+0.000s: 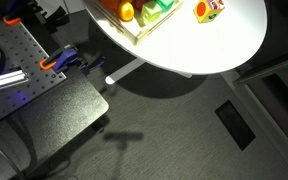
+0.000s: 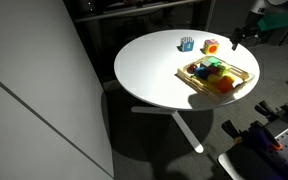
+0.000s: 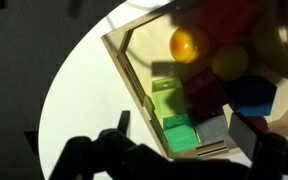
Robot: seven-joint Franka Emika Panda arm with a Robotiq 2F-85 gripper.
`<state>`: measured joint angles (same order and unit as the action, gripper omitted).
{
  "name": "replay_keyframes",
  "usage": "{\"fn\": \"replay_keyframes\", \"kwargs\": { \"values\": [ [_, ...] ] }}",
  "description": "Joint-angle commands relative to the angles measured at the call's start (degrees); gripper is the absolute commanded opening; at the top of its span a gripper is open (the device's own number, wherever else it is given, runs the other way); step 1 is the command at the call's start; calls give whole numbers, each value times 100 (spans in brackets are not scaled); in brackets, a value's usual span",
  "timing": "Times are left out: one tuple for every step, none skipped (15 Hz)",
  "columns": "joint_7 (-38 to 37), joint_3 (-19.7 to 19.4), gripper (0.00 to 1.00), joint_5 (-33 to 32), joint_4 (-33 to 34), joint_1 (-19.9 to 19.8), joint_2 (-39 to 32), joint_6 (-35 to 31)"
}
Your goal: Remove the gray block from the wooden tray and place it on the table
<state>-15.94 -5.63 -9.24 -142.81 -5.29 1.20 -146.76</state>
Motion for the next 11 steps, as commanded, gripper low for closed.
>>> {"fn": "replay_keyframes", "kwargs": {
  "values": [
    [713, 54, 100, 491, -156, 47, 425, 358],
    [838, 64, 100, 598, -161, 58, 486, 458],
    [969, 70, 100, 711, -158, 72, 549, 588],
    [1043, 76, 100, 755, -159, 80, 603, 681],
    [1103, 79, 100, 793, -158, 89, 652, 769],
    [1114, 85, 100, 783, -152, 91, 691, 851],
    [1017, 101, 100, 672, -154, 73, 716, 865],
    [911, 109, 100, 649, -73, 61, 506, 722],
    [911, 111, 100, 649, -74, 61, 527, 738],
    [911, 111, 100, 649, -75, 61, 519, 737],
    [911, 111, 100, 648, -75, 62, 504, 735]
  ]
}}
